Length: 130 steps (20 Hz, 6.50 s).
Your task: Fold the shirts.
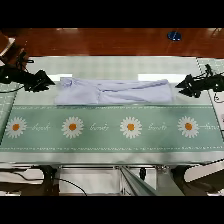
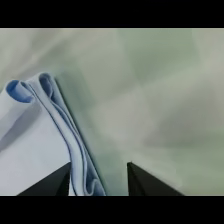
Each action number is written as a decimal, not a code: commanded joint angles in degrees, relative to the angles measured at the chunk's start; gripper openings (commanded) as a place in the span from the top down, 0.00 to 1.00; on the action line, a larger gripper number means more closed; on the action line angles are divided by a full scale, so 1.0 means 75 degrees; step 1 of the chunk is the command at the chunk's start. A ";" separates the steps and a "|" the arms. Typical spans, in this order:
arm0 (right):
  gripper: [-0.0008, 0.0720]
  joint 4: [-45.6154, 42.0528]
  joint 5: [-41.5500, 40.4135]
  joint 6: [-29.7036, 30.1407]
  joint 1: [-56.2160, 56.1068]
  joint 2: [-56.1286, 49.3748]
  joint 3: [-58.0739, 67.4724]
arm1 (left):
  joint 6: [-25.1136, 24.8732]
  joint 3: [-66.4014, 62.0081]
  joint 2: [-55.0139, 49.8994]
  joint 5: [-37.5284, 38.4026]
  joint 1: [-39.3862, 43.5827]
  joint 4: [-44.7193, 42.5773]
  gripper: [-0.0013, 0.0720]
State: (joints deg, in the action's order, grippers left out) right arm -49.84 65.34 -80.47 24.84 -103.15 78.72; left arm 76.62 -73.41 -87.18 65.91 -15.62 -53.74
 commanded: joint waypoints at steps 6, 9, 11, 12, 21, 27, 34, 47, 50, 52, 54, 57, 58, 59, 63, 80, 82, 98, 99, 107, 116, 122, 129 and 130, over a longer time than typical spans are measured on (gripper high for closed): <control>0.88 0.1297 0.0201 0.0670 -0.1032 -0.0332 -0.0064 | -0.1361 0.1775 0.1174 -0.1801 0.1705 0.1716 0.30; 0.96 0.0941 0.0525 0.1011 -0.0819 0.0545 0.0000 | -0.1416 0.1772 0.1154 -0.1766 0.2209 0.1749 0.93; 0.97 -0.0079 0.0921 0.0962 -0.0606 0.1492 -0.0076 | -0.1413 0.1772 0.1145 -0.1836 0.2629 0.1886 0.94; 0.97 -0.0522 0.1081 0.0965 -0.0536 0.2040 -0.0277 | -0.1408 0.1772 0.1134 -0.1953 0.2938 0.1920 0.94; 0.97 -0.1189 0.1341 0.0312 -0.0513 0.8247 -0.3963 | -0.0178 -0.0519 -0.1291 -0.2699 0.6808 0.1909 0.95; 0.96 -0.0498 0.1757 -0.0131 -0.0519 0.9952 -0.4115 | 0.1023 -0.2614 -0.3212 -0.2206 0.8408 0.1915 0.95; 0.96 -0.0388 0.1763 -0.0134 -0.0533 0.9964 -0.4115 | 0.1413 -0.2923 -0.3436 -0.1682 0.8880 0.1909 0.94; 0.96 0.2107 0.0201 0.0982 -0.2806 0.6831 -0.3369 | 0.1682 0.0720 0.3392 -0.0784 0.3139 -0.1524 0.94; 0.96 0.1985 -0.0828 0.0965 -0.4741 0.4995 -0.2055 | 0.1813 0.2911 0.5578 -0.1536 0.3008 -0.1422 0.94; 0.96 0.1982 -0.1177 0.0953 -0.5531 0.3675 -0.1043 | 0.2148 0.4156 0.6525 -0.1684 0.3008 -0.0988 0.94; 0.96 0.1979 -0.1384 0.0912 -0.6024 0.2439 -0.0079 | 0.2142 0.5117 0.7067 -0.1722 0.3010 -0.0527 0.94; 0.96 0.1979 -0.1495 0.0667 -0.6432 0.0915 0.1177 | 0.2139 0.5907 0.7172 -0.1731 0.3086 -0.0344 0.94; 0.96 0.1979 -0.1478 0.0562 -0.6525 0.0490 0.1512 | 0.2136 0.6030 0.7120 -0.1766 0.3133 -0.0344 0.94; 0.96 0.1982 -0.1440 0.0402 -0.6604 0.0134 0.1781 | 0.2136 0.6108 0.7076 -0.1836 0.3179 -0.0341 0.94; 0.75 0.1990 -0.1498 0.0227 -0.6956 -0.0729 0.2366 | 0.2139 0.6178 0.6875 -0.2398 0.3246 -0.0341 0.94; 0.43 -0.3707 -0.1259 -0.3270 -0.3142 0.7936 -0.4823 | 0.2136 0.6187 0.6449 -0.2789 0.3372 -0.0344 0.94; 0.43 -0.2022 -0.2655 -0.3789 -0.3144 0.8719 -0.6956 | 0.2139 0.6187 0.6391 -0.2795 0.3485 -0.0344 0.94; 0.46 0.3101 -0.2381 0.0790 -0.4663 0.2562 -0.5036 | 0.2142 0.6187 0.5945 -0.3110 0.3625 -0.0338 0.94; 0.48 0.2990 -0.2092 0.0901 -0.4704 0.2410 -0.4631 | 0.2142 0.6187 0.5945 -0.3112 0.3625 -0.0338 0.94; 0.97 0.1786 -0.0866 0.0615 -0.4753 0.2334 -0.1740 | 0.2142 0.6187 0.5945 -0.3159 0.3625 -0.0341 0.94; 0.97 -0.1064 0.1262 -0.1332 -0.4077 0.2334 0.3022 | 0.2142 0.6187 0.5945 -0.3156 0.3625 -0.0341 0.94; 0.97 -0.1256 0.3346 -0.1883 -0.2098 0.2349 0.4403 | 0.2142 0.6187 0.5945 -0.3104 0.3625 -0.0341 0.94; 0.97 -0.1227 0.4179 -0.2442 0.0224 0.3334 0.4430 | 0.2142 0.6187 0.5945 -0.3112 0.3625 -0.0341 0.94; 0.97 -0.1233 0.4453 -0.2442 0.0530 0.3474 0.4424 | 0.2142 0.6187 0.5945 -0.3118 0.3625 -0.0341 0.94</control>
State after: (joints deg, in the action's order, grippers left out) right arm -58.85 93.73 -97.23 22.22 -79.92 111.55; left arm 92.71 -27.05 -42.57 42.59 11.53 -56.27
